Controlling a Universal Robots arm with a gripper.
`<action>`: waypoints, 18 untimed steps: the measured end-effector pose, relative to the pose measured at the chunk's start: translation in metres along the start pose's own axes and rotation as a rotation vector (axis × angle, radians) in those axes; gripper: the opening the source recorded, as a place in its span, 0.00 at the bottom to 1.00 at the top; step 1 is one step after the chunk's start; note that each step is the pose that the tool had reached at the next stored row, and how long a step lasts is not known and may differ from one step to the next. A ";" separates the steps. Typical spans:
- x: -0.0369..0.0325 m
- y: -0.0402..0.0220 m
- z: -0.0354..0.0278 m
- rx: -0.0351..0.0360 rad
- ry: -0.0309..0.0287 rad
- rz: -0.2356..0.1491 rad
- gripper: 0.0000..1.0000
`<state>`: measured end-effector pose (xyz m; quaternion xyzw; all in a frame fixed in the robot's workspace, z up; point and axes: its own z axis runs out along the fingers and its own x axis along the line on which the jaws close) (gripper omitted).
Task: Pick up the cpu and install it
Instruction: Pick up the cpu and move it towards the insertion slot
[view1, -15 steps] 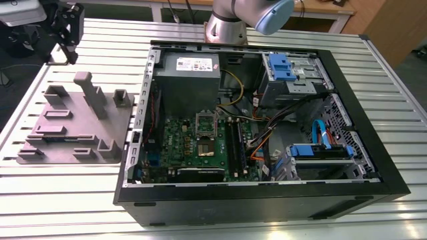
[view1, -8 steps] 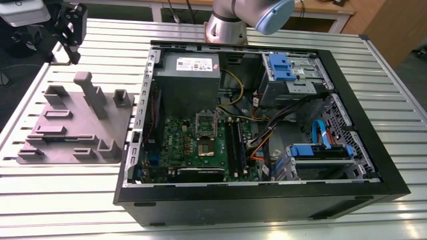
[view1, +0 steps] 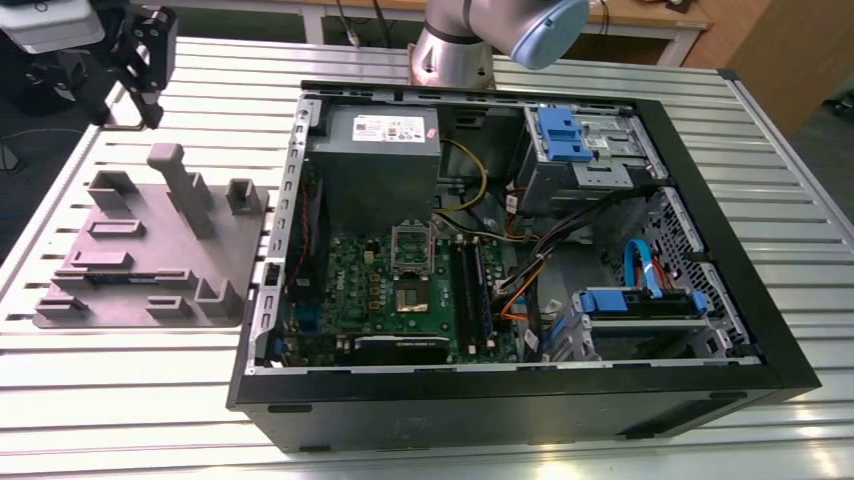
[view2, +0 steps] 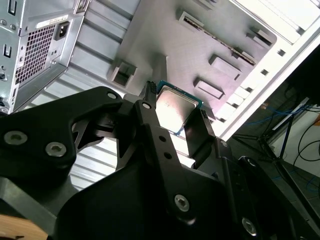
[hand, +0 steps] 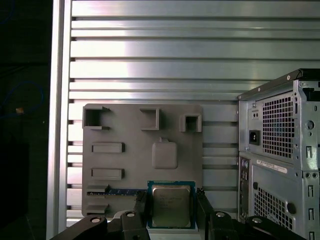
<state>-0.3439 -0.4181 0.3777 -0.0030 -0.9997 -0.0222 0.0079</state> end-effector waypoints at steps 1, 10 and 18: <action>-0.0004 0.0000 0.0000 0.0000 -0.0001 0.000 0.47; -0.0037 0.0000 -0.0001 0.0001 0.0001 0.000 0.47; -0.0057 0.0000 -0.0001 -0.0001 0.0000 0.000 0.47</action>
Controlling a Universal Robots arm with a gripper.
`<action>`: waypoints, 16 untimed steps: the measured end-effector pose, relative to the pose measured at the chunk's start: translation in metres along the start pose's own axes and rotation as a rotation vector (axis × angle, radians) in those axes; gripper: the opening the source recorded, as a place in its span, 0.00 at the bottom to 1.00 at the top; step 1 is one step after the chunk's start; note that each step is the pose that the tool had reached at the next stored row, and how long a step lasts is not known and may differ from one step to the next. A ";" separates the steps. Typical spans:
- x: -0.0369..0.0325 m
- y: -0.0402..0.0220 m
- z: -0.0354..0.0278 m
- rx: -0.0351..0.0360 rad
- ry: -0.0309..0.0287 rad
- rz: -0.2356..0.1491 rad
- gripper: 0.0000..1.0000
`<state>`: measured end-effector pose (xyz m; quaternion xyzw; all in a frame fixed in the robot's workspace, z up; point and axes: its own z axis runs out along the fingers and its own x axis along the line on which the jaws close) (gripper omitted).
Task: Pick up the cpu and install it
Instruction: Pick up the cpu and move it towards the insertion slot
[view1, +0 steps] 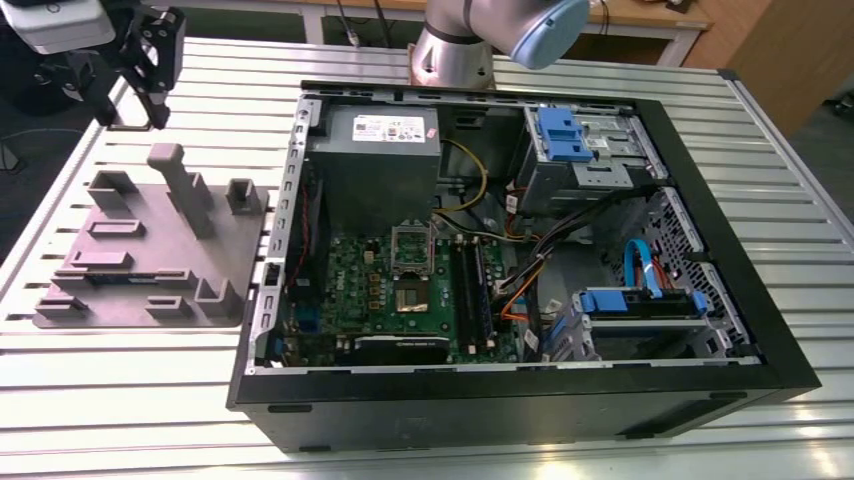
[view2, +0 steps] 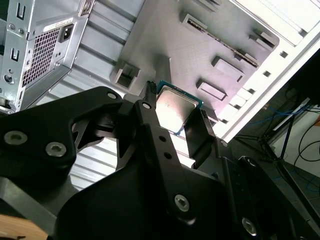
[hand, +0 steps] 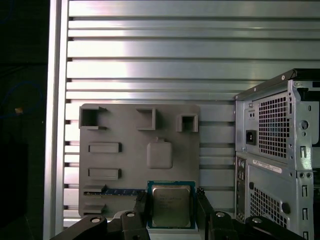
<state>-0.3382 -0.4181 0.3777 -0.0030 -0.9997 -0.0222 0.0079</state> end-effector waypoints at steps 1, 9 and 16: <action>-0.0002 0.0000 0.0000 0.0000 0.0000 0.000 0.47; -0.0018 0.0000 -0.0001 0.0000 0.0001 0.000 0.47; -0.0064 0.0001 -0.0002 0.0001 0.0001 0.000 0.47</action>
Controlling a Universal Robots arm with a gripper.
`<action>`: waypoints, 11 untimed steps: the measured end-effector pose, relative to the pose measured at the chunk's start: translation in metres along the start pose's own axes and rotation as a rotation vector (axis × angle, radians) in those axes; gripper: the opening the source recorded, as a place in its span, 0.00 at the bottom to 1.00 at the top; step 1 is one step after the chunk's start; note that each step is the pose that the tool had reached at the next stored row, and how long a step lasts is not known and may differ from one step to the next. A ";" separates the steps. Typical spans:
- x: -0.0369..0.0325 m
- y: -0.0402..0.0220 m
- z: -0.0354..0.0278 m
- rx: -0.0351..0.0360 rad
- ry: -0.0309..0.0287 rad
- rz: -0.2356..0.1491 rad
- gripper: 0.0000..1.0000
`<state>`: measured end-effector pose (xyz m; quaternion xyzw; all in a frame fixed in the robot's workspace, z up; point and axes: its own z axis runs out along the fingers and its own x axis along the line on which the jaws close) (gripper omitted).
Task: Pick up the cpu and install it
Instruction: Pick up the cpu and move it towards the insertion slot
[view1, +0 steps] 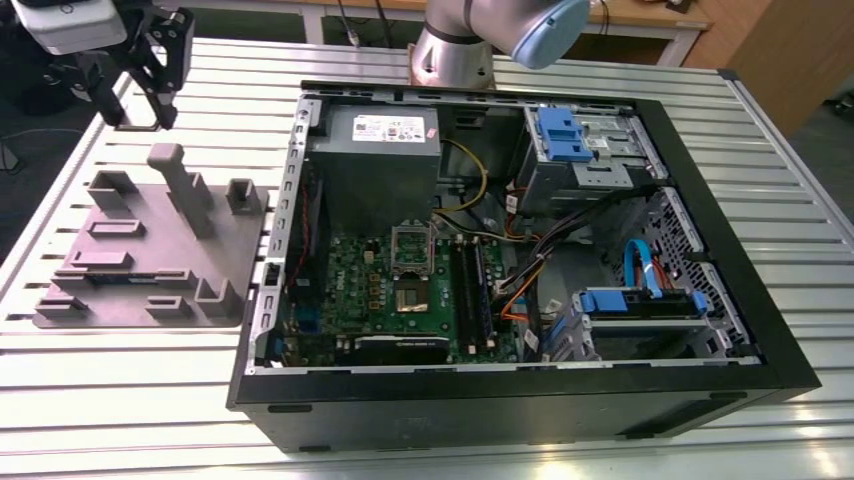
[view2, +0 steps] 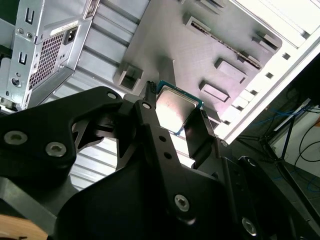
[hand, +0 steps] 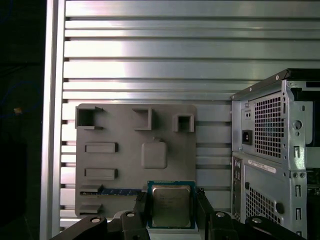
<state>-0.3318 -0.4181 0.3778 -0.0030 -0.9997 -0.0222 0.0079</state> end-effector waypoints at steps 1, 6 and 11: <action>-0.0002 0.0000 0.0000 0.0000 0.0000 0.000 0.47; -0.0010 0.0000 0.0000 0.0000 0.0000 0.000 0.47; -0.0020 0.0000 0.0000 0.0000 0.0000 0.000 0.47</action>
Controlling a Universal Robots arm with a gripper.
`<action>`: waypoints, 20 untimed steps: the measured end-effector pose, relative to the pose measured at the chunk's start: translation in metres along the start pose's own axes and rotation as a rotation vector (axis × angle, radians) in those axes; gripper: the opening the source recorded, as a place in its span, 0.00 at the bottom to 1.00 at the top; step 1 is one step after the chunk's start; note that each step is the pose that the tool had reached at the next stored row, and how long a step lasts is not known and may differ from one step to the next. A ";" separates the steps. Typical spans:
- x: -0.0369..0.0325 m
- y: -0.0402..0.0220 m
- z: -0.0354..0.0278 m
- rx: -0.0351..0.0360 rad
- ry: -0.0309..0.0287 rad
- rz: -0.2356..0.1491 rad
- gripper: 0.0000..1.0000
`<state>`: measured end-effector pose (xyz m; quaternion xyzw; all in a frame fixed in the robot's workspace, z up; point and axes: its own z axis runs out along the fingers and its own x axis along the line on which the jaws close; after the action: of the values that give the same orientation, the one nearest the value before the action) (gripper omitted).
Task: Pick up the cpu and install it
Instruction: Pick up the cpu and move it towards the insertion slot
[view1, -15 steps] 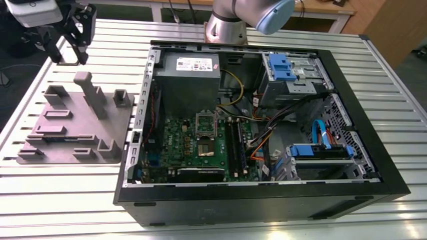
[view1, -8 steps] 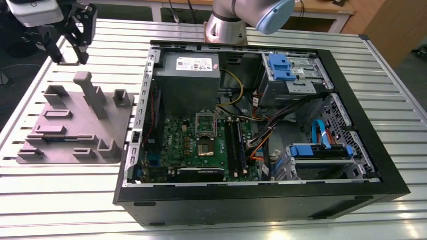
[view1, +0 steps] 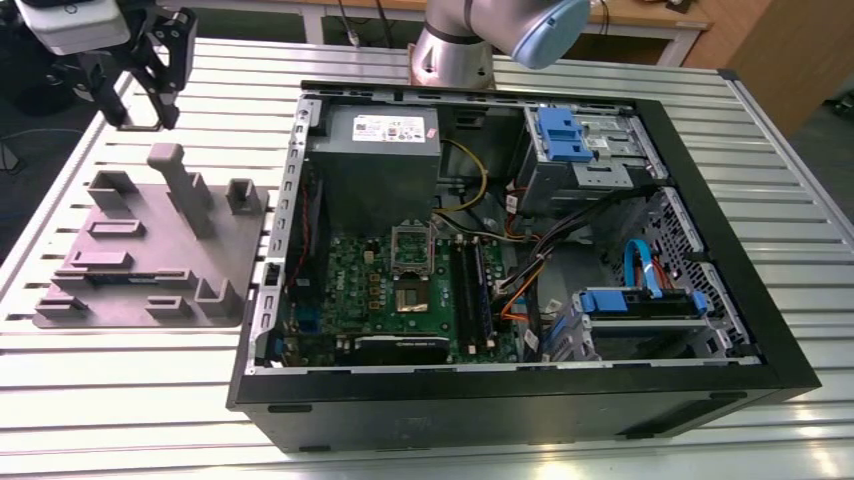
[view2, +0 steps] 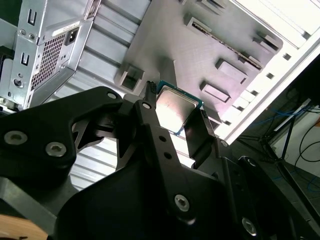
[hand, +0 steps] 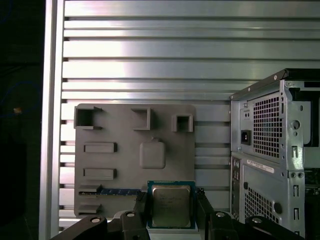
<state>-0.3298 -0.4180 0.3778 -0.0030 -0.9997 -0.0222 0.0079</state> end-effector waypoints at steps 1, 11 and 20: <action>-0.0002 0.0000 0.0001 -0.0001 -0.0001 0.000 0.47; -0.0023 0.0000 0.0000 0.0000 0.0000 0.000 0.47; -0.0041 0.0000 0.0000 0.0000 0.0000 0.000 0.47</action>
<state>-0.3257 -0.4181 0.3778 -0.0030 -0.9997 -0.0222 0.0079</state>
